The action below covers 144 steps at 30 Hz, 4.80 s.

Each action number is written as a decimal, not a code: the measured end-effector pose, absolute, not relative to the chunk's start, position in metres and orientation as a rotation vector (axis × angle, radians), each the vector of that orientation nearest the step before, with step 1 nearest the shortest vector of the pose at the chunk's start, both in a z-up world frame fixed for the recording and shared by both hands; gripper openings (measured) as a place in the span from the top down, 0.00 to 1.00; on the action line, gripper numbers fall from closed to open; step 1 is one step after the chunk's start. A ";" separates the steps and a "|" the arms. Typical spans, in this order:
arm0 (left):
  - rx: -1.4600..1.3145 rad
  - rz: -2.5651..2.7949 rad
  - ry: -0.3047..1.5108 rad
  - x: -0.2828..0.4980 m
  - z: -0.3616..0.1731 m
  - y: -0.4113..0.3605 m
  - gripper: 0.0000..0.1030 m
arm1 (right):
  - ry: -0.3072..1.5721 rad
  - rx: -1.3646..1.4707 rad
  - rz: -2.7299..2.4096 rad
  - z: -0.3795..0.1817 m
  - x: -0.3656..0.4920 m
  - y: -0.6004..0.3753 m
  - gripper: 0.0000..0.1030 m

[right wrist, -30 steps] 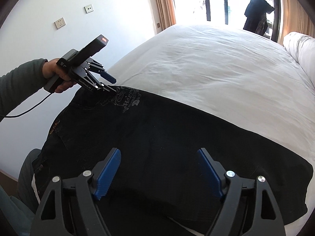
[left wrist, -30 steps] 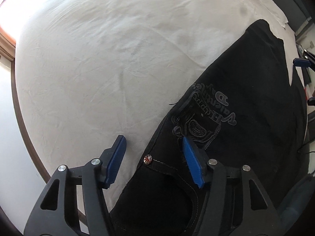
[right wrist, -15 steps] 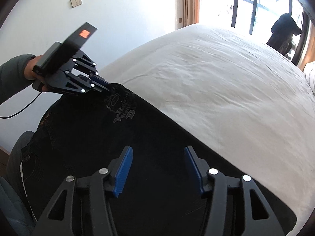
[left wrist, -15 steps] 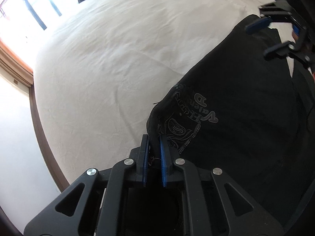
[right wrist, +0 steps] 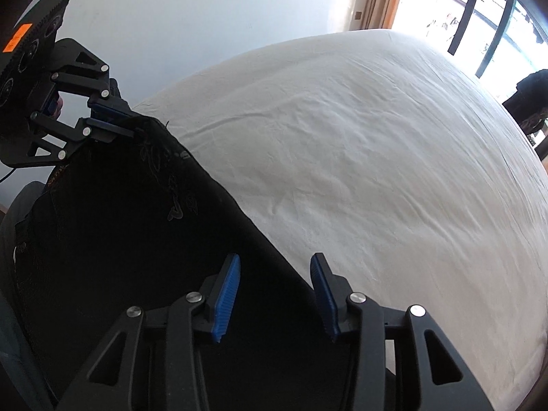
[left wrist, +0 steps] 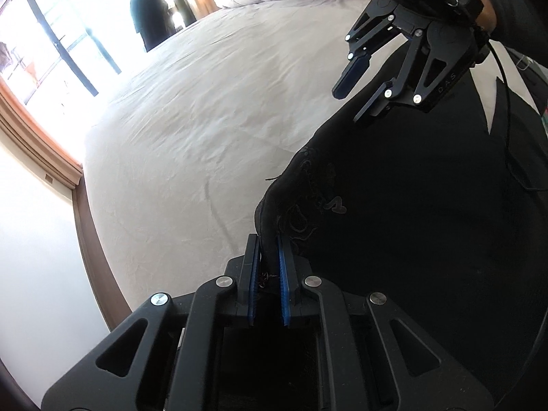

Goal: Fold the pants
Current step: 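Close the left tool on the waistband while the right tool grasps beside it, then lift the waistband with both tools and fold it over toward the legs, then open both tools to release the folded waistband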

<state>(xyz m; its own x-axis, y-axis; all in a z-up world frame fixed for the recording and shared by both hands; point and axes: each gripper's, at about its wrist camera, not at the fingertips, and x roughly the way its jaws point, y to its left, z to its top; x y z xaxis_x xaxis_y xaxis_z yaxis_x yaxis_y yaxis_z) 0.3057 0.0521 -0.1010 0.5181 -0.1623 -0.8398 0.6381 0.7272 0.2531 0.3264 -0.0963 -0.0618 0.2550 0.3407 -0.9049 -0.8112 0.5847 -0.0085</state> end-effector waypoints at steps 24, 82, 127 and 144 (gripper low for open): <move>0.503 -0.508 0.893 0.269 -0.076 0.069 0.92 | 1.039 -0.394 0.795 -0.055 0.313 -0.084 0.95; 0.628 -0.744 0.938 0.007 -0.113 0.060 0.93 | 1.018 -0.415 0.790 -0.104 0.042 -0.068 0.96; 0.628 -0.752 0.974 -0.031 -0.115 0.071 0.56 | 1.091 -0.417 0.719 -0.157 -0.010 -0.055 0.91; 0.239 -0.741 0.894 0.036 -0.051 0.029 0.27 | 1.074 -0.322 0.668 -0.148 -0.016 -0.075 0.60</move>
